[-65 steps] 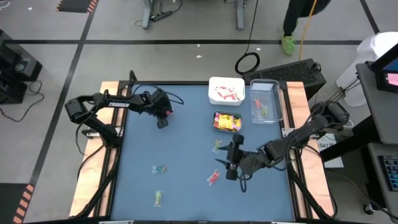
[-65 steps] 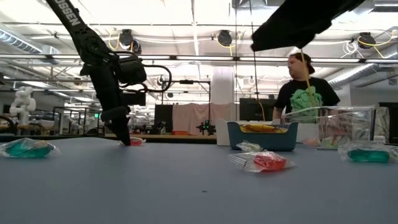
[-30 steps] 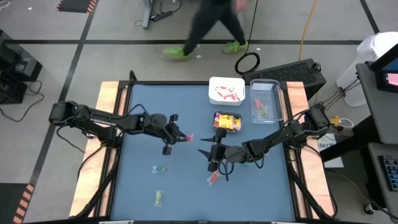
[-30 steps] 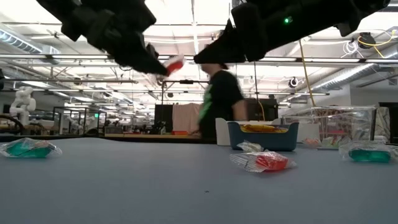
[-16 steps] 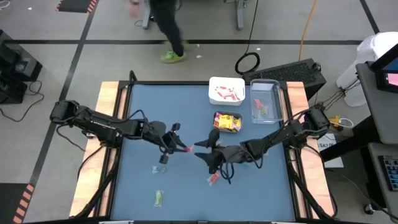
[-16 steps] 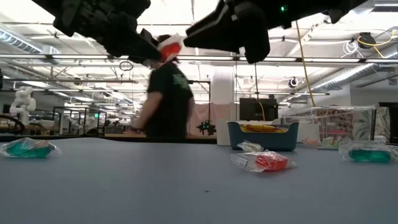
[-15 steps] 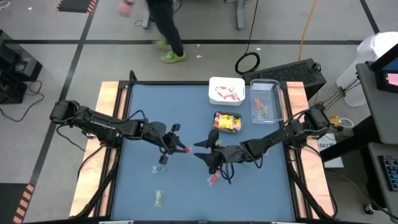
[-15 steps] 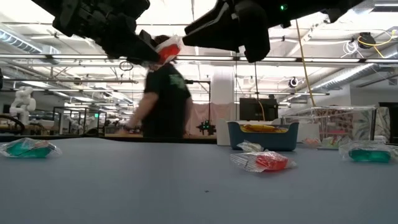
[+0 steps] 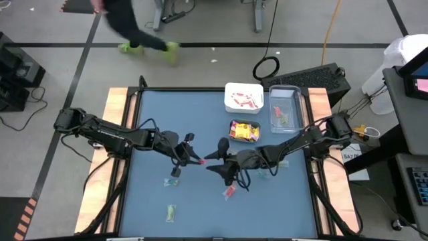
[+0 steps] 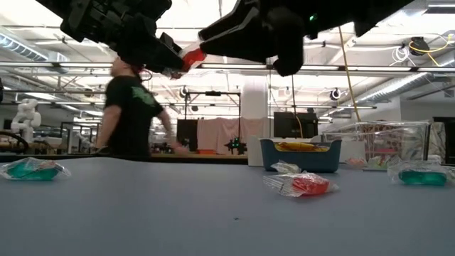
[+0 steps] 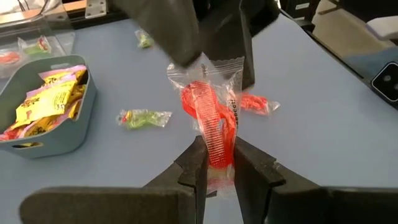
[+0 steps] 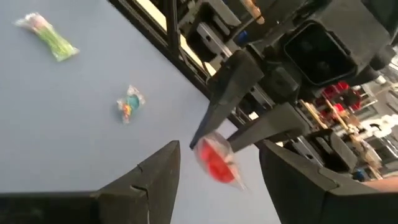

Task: Sort candy
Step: Put the top left red candy into the transparent bin

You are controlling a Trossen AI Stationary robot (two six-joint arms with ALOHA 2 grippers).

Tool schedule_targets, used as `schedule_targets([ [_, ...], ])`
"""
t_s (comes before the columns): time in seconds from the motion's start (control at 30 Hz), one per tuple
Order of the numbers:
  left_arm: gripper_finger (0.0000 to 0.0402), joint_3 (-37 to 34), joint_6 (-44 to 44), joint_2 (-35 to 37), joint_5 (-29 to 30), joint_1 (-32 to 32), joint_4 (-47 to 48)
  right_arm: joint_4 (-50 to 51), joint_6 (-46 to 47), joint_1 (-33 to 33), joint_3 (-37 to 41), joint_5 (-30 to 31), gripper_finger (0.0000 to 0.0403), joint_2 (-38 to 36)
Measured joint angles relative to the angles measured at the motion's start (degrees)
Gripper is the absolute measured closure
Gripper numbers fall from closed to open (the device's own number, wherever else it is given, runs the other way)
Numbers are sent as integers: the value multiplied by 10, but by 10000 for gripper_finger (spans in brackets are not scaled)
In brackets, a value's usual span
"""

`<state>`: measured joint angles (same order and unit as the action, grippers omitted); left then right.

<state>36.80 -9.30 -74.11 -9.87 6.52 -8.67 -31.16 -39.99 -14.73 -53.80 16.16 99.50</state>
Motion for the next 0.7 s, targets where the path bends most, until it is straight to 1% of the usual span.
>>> schedule_targets([
  [0.17,332,0,0,0,0,0,1,-27,-25,12,-4,-25,193,40],
  [0.3,332,0,4,0,0,0,2,-32,-38,13,-30,-24,199,65],
  [0.43,332,0,15,0,0,0,3,-29,-45,13,-47,-24,226,70],
  [0.7,332,0,15,0,0,0,8,-5,-42,13,-51,-22,297,70],
])
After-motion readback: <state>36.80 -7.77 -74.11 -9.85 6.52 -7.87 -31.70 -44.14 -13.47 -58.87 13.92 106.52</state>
